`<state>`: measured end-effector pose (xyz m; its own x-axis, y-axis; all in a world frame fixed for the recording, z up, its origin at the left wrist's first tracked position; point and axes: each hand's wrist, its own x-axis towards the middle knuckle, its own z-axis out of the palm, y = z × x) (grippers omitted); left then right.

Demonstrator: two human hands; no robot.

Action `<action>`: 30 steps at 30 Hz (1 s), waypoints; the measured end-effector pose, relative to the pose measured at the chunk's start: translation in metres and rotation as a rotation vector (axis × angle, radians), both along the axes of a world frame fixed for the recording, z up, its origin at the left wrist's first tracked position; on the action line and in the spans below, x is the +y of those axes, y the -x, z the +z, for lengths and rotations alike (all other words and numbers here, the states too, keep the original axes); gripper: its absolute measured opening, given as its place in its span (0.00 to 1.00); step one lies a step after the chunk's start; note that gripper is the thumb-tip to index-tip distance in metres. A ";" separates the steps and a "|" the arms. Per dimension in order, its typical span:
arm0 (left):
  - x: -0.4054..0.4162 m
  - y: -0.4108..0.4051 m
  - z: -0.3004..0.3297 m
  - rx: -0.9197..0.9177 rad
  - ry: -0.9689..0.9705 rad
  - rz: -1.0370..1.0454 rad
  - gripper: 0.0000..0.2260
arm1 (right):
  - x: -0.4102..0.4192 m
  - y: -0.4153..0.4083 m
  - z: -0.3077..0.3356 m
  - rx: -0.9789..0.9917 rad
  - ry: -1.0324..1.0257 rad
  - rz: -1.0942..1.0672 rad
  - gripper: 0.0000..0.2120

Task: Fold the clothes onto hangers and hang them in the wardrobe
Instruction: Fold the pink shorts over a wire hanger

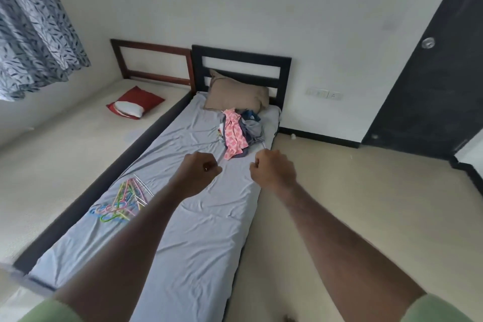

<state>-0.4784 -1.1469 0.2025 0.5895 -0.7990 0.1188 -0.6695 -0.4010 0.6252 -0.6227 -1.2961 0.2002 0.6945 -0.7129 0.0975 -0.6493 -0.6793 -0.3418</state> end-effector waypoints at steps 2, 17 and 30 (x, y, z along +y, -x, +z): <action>-0.042 -0.005 -0.007 0.000 0.013 0.024 0.09 | -0.047 -0.004 -0.004 0.003 0.030 0.001 0.11; -0.261 -0.032 -0.024 0.007 0.013 0.159 0.08 | -0.276 -0.064 -0.026 0.019 0.015 0.173 0.09; -0.403 -0.198 -0.076 0.105 0.009 0.160 0.11 | -0.413 -0.221 -0.073 0.096 0.001 0.196 0.09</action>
<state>-0.2802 -1.5500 0.1264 0.7184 -0.6934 0.0562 -0.5284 -0.4915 0.6923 -0.4019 -1.7094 0.1273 0.8257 -0.5636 0.0248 -0.5346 -0.7958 -0.2844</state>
